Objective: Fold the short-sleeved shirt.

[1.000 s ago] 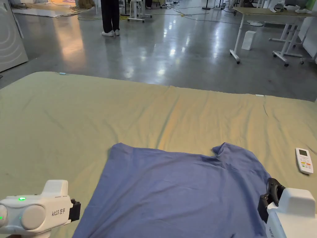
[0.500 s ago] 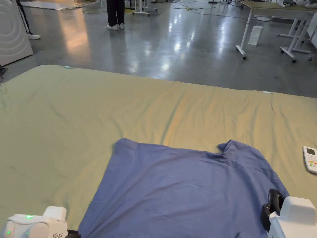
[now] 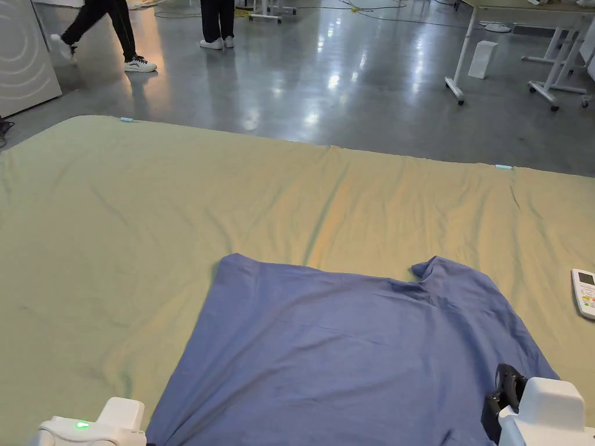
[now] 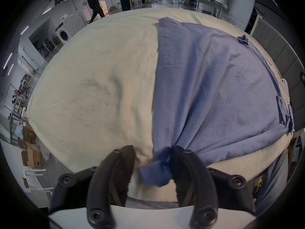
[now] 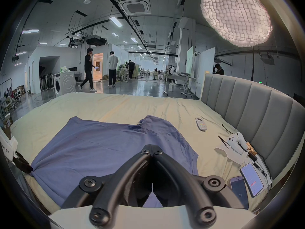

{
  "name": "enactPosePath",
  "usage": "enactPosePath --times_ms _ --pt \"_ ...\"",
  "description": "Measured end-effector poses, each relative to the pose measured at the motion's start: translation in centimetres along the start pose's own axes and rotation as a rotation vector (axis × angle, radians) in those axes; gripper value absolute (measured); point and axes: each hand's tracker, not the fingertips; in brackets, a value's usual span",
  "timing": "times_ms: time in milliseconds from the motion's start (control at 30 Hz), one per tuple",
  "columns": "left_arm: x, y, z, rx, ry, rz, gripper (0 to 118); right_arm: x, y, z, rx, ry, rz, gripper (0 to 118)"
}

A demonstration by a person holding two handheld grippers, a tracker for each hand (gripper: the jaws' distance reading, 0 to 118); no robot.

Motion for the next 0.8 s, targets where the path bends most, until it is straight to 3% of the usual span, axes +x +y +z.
enactPosePath --times_ms 100,200,333,467,500,533,567,667,800 --pt "1.1 -0.1 0.6 0.026 -0.023 -0.034 8 0.0 -0.3 0.0 -0.007 0.0 0.0 0" --pt "1.6 -0.1 1.0 0.017 -0.016 -0.103 7 0.5 -0.5 0.2 -0.015 0.001 0.003 0" --pt "-0.8 0.1 2.7 0.061 -0.062 -0.006 7 2.3 -0.3 0.9 -0.031 -0.021 0.001 0" --pt "-2.0 0.4 4.7 0.112 -0.106 0.075 7 5.0 0.0 1.2 -0.167 -0.042 0.026 0" --pt "-1.8 0.5 5.1 0.111 -0.095 0.057 7 5.7 -0.5 1.1 -0.238 -0.027 0.0 0" --pt "-1.6 0.5 5.2 0.116 -0.091 0.045 7 6.4 -0.7 1.1 -0.252 -0.043 0.035 1" --pt "-1.4 0.6 5.2 0.118 -0.086 0.04 7 7.1 -1.1 1.0 -0.296 -0.045 0.041 5" --pt "-0.9 0.8 5.1 0.115 -0.082 0.034 7 8.9 -3.3 0.4 -0.421 -0.054 0.063 41" --pt "-0.7 0.7 4.9 0.106 -0.073 0.03 7 10.5 -6.4 0.0 -0.583 -0.064 0.013 45"
